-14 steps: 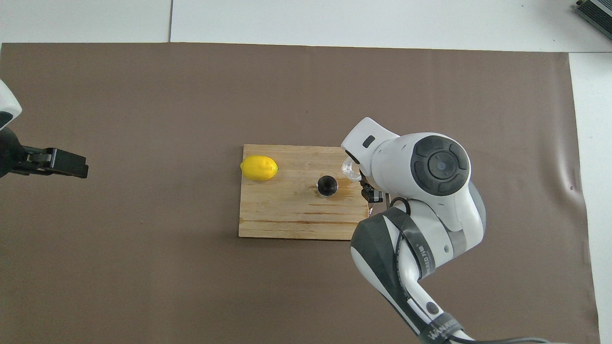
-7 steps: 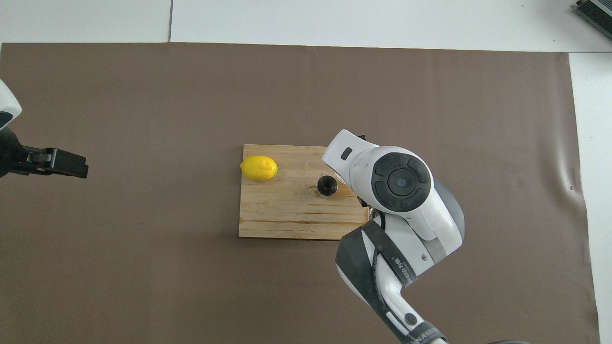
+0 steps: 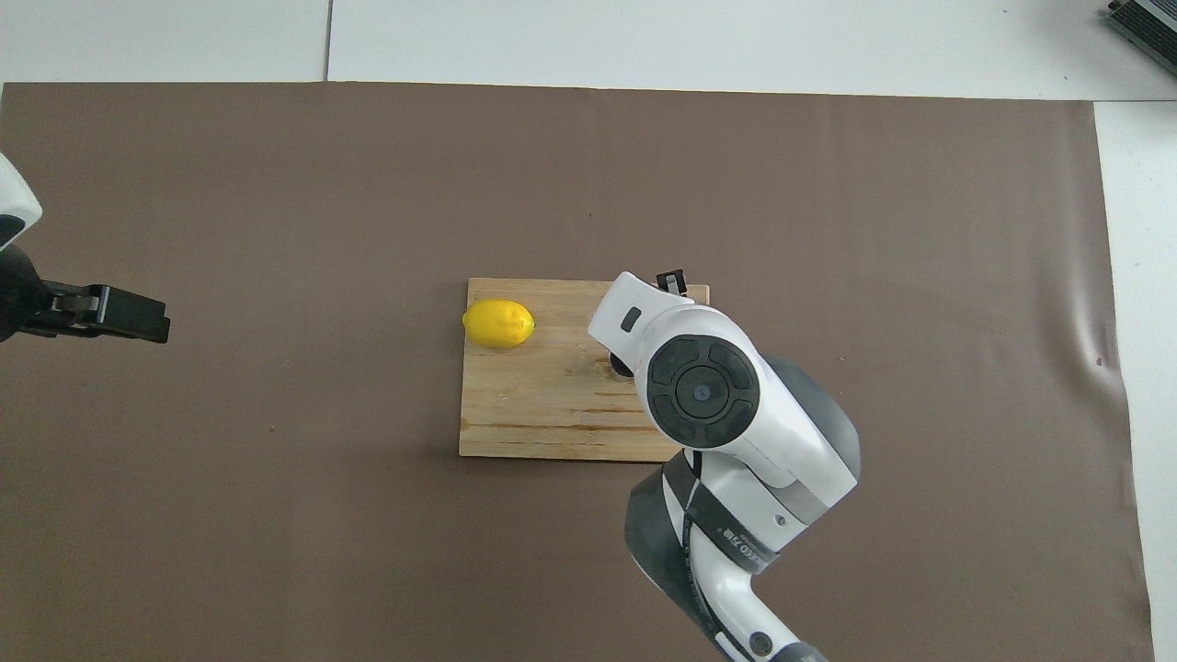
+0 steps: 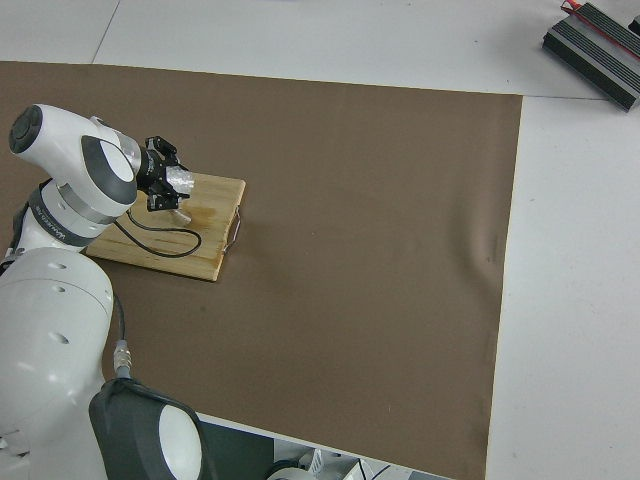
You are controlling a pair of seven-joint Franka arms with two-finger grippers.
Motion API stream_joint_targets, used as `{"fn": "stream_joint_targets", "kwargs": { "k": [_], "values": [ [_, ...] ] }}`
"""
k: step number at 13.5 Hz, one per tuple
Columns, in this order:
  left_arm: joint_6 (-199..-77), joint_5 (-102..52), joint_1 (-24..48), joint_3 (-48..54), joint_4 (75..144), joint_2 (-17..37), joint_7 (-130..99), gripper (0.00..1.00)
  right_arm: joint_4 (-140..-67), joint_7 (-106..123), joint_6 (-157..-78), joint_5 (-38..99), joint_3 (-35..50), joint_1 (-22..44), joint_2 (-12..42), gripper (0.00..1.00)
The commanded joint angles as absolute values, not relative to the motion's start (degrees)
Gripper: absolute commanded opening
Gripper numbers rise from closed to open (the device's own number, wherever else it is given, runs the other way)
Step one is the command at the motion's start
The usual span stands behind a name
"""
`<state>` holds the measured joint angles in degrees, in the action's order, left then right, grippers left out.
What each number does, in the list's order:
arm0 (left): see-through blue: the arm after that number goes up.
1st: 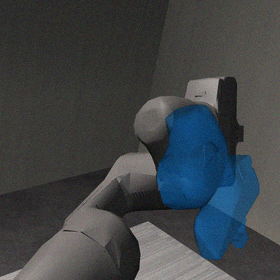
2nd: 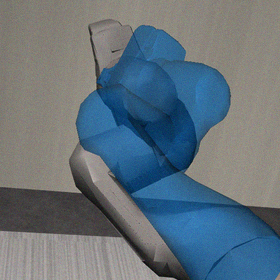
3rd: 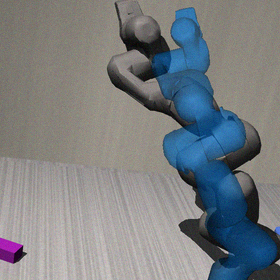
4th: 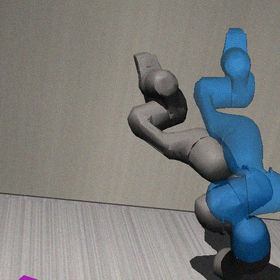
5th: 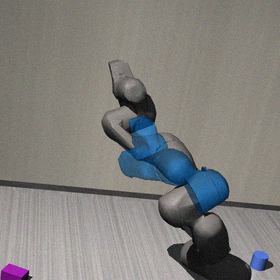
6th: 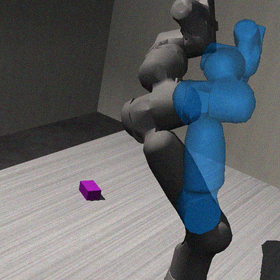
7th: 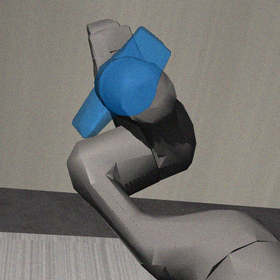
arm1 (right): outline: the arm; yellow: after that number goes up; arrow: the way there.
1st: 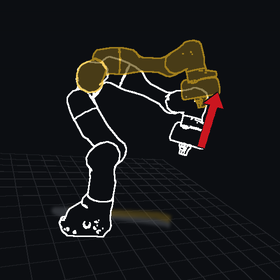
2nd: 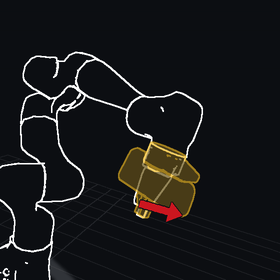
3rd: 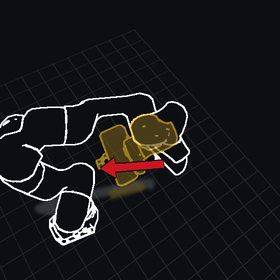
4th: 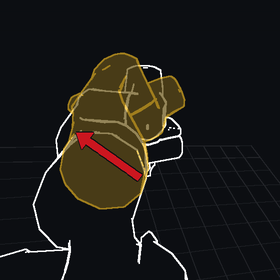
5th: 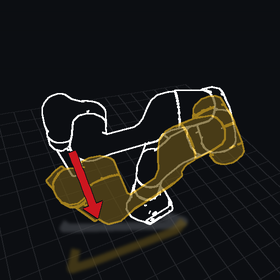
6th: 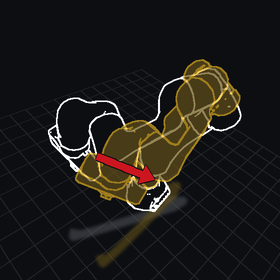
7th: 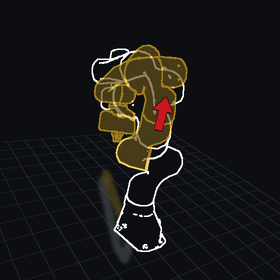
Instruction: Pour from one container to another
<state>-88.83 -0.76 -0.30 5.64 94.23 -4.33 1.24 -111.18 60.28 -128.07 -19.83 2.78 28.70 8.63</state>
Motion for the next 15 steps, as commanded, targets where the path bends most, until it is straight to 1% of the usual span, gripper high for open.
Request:
{"fn": "stream_joint_targets", "kwargs": {
  "k": [1,3,6,15],
  "values": [
    [-88.33,-1.32,-0.44,5.45,95.27,-5.62,1.49,1.00,-108.90,59.06,-126.48,-23.37,2.81,29.44,9.67,0.15],
    [-88.33,-1.32,-0.44,5.54,95.27,-5.62,1.49,1.00,-108.81,59.06,-126.47,-26.53,2.81,29.62,9.67,0.15],
    [-88.33,-1.32,-0.44,5.45,95.27,-5.62,1.41,1.00,-108.11,58.62,-125.25,-27.16,2.99,30.40,9.67,0.15],
    [-88.33,-1.32,-0.44,5.45,95.27,-5.62,1.41,1.00,-107.49,57.39,-125.68,-32.69,2.99,31.73,10.81,0.15]
  ]
}}
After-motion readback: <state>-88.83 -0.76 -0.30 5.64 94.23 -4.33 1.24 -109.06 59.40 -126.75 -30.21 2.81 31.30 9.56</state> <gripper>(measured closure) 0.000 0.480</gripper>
